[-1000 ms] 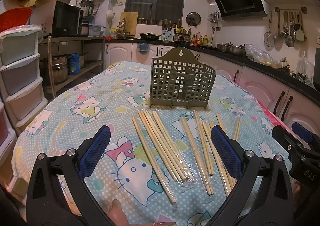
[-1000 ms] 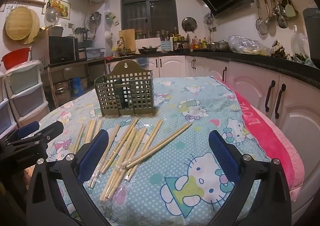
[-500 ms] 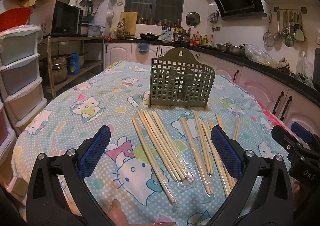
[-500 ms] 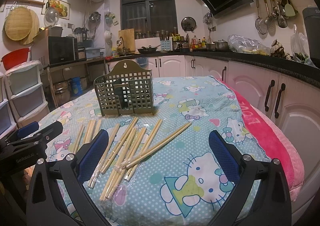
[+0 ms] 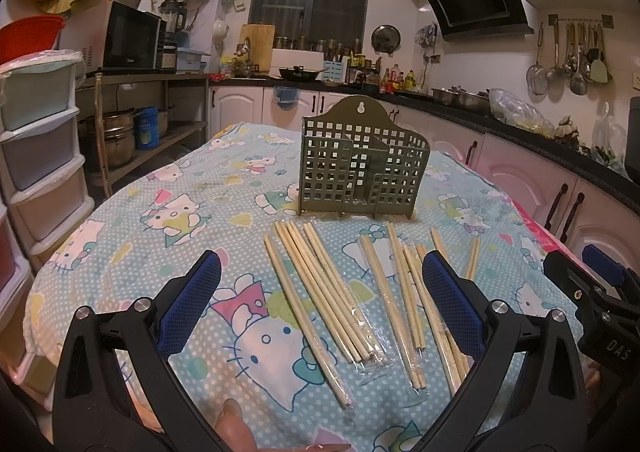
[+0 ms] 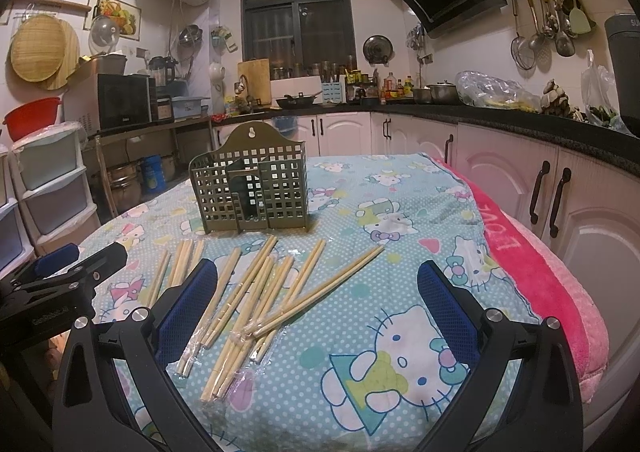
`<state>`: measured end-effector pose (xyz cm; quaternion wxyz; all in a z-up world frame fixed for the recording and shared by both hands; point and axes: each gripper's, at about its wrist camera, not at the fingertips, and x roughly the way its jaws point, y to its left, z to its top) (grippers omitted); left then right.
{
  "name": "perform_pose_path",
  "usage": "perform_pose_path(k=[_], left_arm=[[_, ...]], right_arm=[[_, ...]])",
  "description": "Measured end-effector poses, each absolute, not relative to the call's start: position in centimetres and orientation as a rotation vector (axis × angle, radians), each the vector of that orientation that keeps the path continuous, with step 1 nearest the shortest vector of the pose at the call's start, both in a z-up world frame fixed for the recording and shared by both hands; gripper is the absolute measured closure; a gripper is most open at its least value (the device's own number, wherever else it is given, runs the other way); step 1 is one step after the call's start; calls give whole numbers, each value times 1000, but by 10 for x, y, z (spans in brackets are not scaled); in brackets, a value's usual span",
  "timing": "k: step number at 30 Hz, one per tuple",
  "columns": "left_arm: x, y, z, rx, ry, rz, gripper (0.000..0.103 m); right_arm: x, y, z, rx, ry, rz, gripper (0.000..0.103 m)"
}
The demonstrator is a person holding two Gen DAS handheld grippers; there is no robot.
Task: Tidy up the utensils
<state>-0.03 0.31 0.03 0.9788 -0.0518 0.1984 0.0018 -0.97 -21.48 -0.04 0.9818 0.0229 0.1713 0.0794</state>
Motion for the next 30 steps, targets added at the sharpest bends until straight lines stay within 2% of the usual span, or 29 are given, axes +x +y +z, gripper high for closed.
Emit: perform_pose_path(k=[30], left_arm=[[20,37,-1,-172,473,83,10]], right_arm=[[27,-193,5,-26,429,264,6]])
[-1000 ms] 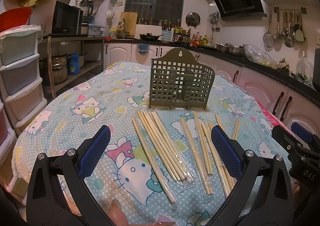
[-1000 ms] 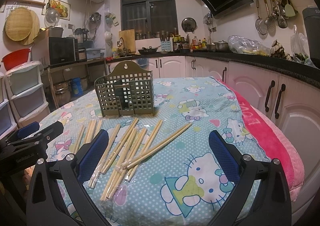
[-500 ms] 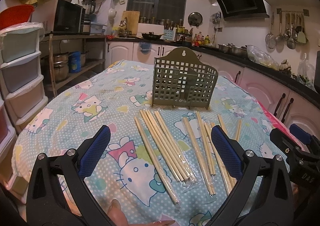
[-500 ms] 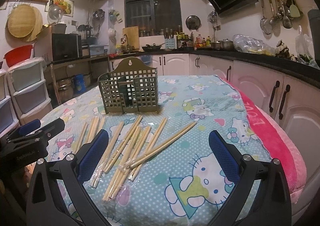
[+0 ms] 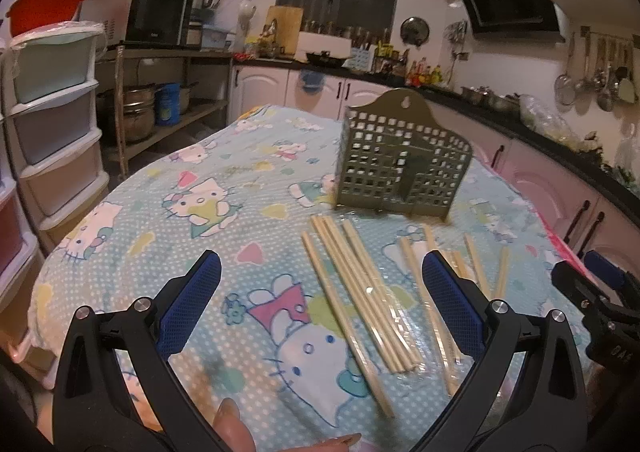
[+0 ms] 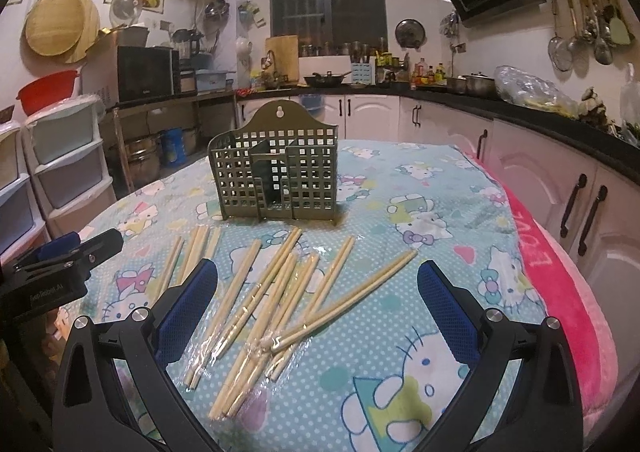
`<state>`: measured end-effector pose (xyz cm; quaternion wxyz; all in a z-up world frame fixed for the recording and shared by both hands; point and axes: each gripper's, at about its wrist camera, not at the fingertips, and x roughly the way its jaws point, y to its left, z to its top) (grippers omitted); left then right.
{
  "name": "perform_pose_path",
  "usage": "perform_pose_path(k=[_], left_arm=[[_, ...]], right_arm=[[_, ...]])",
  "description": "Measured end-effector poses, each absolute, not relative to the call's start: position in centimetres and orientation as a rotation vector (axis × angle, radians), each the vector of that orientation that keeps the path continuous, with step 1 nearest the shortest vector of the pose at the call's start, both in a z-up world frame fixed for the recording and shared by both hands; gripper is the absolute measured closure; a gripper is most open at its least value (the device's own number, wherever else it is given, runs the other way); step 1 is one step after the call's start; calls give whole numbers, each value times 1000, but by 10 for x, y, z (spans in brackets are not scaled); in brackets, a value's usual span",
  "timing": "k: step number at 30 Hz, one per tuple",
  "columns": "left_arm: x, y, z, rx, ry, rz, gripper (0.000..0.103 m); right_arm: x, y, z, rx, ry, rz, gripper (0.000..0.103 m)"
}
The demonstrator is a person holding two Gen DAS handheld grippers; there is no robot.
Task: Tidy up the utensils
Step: 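Lower the left tool onto a wrapped chopstick and close it while the right tool closes on another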
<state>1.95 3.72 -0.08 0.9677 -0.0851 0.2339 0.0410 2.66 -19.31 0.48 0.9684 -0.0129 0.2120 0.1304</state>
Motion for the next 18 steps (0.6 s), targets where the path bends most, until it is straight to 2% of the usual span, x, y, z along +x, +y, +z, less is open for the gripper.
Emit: perform_pose_path(k=[18], left_arm=[[80,55,-7,-190,644,24,10]], right_arm=[[94,-183,11,-79,561,311,6]])
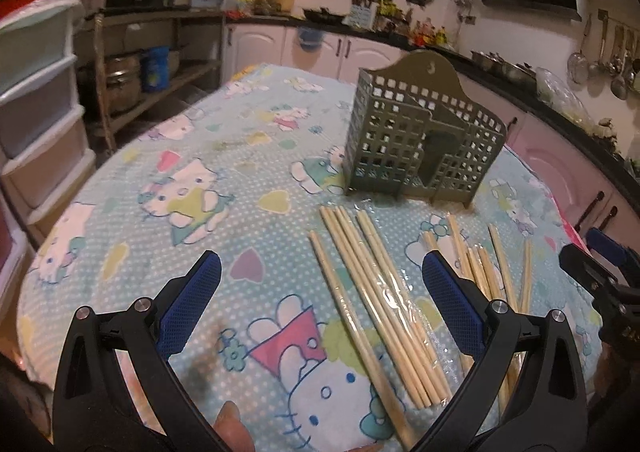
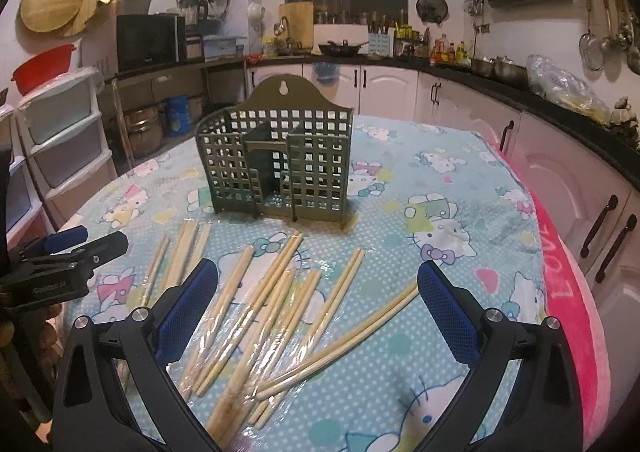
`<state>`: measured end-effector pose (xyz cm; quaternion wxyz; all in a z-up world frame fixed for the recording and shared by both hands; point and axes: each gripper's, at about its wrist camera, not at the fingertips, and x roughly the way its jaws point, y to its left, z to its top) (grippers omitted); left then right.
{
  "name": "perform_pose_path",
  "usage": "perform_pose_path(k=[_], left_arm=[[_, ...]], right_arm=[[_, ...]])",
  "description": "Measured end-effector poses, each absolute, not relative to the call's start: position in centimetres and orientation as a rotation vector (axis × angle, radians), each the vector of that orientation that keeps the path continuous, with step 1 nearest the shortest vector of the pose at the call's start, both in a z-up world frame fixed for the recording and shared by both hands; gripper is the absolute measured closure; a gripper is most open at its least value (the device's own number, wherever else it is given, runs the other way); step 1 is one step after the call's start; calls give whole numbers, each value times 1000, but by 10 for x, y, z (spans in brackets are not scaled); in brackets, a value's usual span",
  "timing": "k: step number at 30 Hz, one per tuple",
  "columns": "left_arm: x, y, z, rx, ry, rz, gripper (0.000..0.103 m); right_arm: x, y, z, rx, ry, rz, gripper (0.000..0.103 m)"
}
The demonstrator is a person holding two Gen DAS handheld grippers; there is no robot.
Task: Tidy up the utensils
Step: 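Lower the left tool onto a wrapped chopstick and close it while the right tool closes on another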
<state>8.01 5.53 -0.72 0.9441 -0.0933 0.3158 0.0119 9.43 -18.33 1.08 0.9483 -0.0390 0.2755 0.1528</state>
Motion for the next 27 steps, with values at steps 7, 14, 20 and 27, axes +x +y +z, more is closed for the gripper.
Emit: perform_pose_path(k=[7,14,20,27], left_arm=[[103,61,-15,-265,707,-75,12],[126,76,-34,-353,813,-111,31],[137,77,-42,-395,861,-157,59],[154,88,-50,-456,894,-153,79]], right_arm=[[125,-193,4,-70,640,299,6],[157,-195,-12,-51,759,309,15],[181,-197,-26,-17,848,322,33],[199,-202,-33,8,899,339,47]])
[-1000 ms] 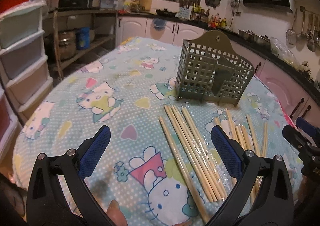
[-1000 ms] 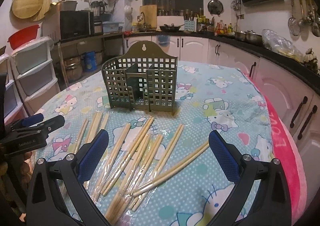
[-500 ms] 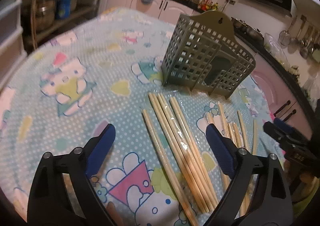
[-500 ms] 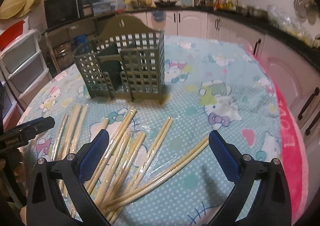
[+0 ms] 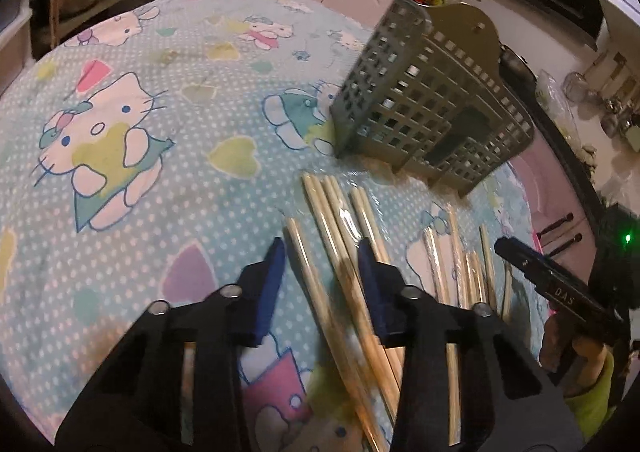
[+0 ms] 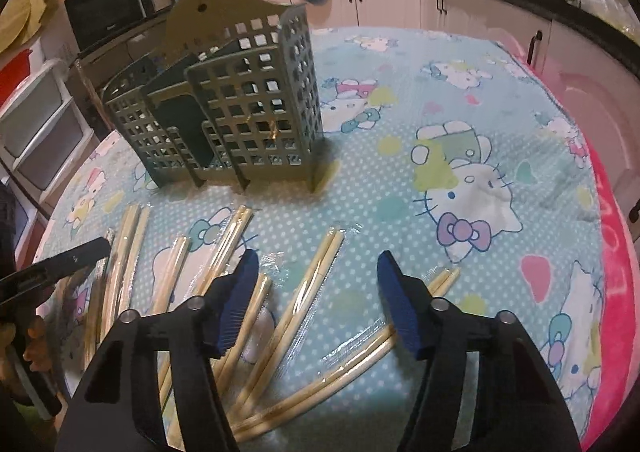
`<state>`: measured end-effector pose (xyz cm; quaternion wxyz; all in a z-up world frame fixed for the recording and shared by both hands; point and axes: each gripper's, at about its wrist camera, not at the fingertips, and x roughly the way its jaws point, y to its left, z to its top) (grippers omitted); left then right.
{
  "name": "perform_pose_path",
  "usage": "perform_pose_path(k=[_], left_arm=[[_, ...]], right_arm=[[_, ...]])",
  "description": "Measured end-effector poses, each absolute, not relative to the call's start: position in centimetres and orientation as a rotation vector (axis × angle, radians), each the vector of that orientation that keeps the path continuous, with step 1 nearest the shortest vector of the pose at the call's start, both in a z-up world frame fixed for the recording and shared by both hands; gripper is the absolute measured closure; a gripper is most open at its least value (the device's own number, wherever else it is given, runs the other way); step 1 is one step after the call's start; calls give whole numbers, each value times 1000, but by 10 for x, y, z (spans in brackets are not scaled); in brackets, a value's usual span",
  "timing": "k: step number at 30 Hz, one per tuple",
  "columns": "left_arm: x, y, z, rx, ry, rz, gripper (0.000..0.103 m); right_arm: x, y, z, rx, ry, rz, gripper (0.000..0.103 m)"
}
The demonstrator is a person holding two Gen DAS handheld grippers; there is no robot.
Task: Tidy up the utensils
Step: 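Lower the left tool onto a wrapped chopstick and close it while the right tool closes on another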
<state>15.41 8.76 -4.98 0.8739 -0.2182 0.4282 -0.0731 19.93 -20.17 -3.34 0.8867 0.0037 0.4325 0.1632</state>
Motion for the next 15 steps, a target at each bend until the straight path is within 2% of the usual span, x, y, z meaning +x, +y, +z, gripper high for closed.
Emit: perform_pose_path(k=[5,10,15], left_arm=[[164,99,-54,-514,906,-155,87],[168,103,-56,-513,910,-151,95],[169,107,-54,-507,911,-151,99]], right_arm=[[211,-204,-40,23,947,344,56],[223,-204,-45,40,979,342,59],[237,-201,-48,64,1020,321,62]])
